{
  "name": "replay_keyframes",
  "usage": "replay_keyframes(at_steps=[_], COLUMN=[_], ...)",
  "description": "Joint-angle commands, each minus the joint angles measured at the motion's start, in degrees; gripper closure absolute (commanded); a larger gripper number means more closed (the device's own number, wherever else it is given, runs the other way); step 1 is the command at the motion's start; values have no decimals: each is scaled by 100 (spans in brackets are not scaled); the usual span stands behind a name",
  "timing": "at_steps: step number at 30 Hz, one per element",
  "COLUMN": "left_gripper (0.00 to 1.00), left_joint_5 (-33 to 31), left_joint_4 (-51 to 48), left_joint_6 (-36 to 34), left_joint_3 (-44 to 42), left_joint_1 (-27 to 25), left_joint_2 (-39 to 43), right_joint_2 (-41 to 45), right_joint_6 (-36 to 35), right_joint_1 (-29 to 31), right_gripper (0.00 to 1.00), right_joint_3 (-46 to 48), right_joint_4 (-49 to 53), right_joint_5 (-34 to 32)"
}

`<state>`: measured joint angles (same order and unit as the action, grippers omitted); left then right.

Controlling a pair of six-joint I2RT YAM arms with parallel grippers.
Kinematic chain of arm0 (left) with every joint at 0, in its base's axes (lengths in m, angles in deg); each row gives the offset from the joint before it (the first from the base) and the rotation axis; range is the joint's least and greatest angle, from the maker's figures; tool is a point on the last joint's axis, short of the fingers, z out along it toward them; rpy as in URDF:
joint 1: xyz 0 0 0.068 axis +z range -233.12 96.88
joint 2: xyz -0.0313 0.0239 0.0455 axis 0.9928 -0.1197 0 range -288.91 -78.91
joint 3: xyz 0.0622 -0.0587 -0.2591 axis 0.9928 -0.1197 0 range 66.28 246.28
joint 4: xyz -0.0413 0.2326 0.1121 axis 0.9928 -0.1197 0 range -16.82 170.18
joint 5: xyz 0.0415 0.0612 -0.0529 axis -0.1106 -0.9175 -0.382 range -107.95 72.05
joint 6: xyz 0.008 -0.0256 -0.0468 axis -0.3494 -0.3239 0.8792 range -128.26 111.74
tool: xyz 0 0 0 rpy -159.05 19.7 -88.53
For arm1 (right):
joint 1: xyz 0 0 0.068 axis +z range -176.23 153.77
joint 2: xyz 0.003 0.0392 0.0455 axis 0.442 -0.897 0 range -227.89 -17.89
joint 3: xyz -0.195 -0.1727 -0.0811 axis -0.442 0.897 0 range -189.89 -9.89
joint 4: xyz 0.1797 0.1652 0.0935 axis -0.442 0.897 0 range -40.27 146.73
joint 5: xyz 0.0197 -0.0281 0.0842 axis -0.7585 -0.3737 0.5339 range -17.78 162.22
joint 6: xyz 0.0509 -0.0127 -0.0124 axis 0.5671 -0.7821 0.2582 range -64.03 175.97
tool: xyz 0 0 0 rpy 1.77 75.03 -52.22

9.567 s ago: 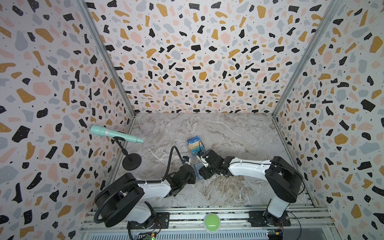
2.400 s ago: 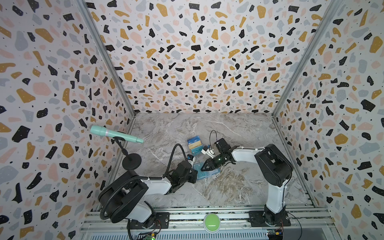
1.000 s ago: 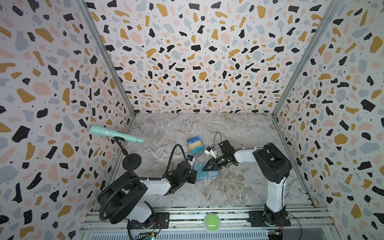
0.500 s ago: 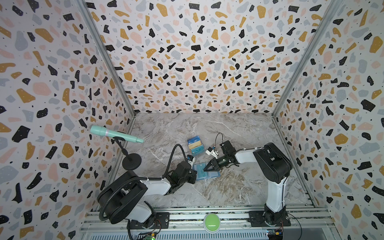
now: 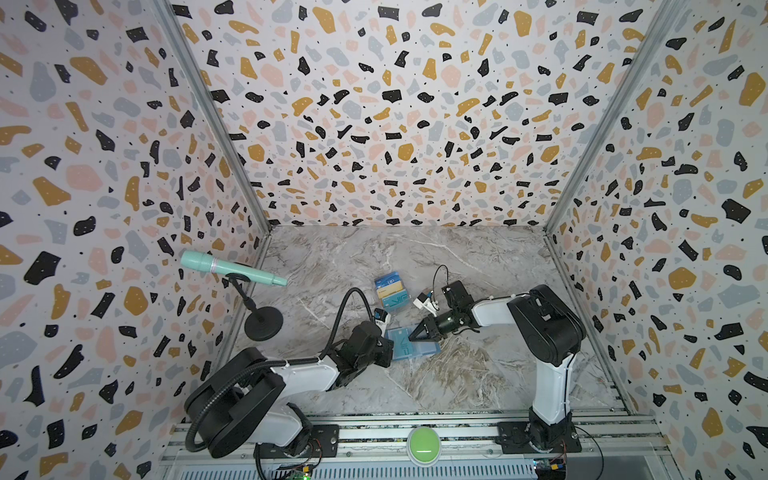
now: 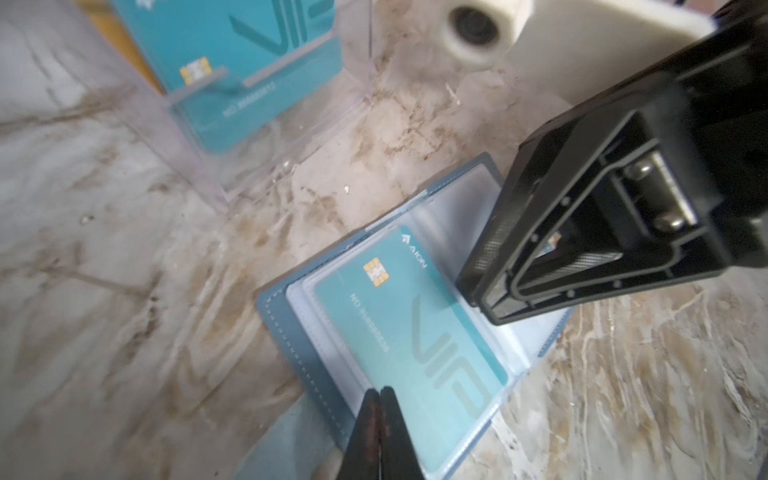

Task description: Take the credit cards out of the card holder

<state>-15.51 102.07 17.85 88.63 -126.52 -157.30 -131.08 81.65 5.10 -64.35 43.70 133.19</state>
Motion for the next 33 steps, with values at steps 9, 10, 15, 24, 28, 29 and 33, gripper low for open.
replay_keyframes(at_steps=[9,10,15,24,28,29,33], left_gripper=[100,100,100,100,100,100,100], left_joint_5=[367,371,319,227,163,137,41], left_joint_4=[599,659,774,997,1045,1045,1053], left_joint_6=[-157,-113,-36,92,124,125,140], left_joint_3=[264,229,113,-260,-414,-460,-571], left_joint_1=[51,59,87,106,104,103,112], left_joint_2=[-445,-494,-663,-713,-693,-671,-601], right_joint_2=[337,343,266,80,12,3,-36], right_joint_6=[144,153,172,412,448,458,462], right_joint_1=[73,76,191,288,311,316,312], right_gripper=[43,43,43,43,43,43,44], right_joint_3=[133,134,89,-3,-90,-105,-116], right_joint_4=[-2,0,3,-294,-311,-306,-301], right_joint_5=[-643,-654,-648,-394,-312,-314,-330])
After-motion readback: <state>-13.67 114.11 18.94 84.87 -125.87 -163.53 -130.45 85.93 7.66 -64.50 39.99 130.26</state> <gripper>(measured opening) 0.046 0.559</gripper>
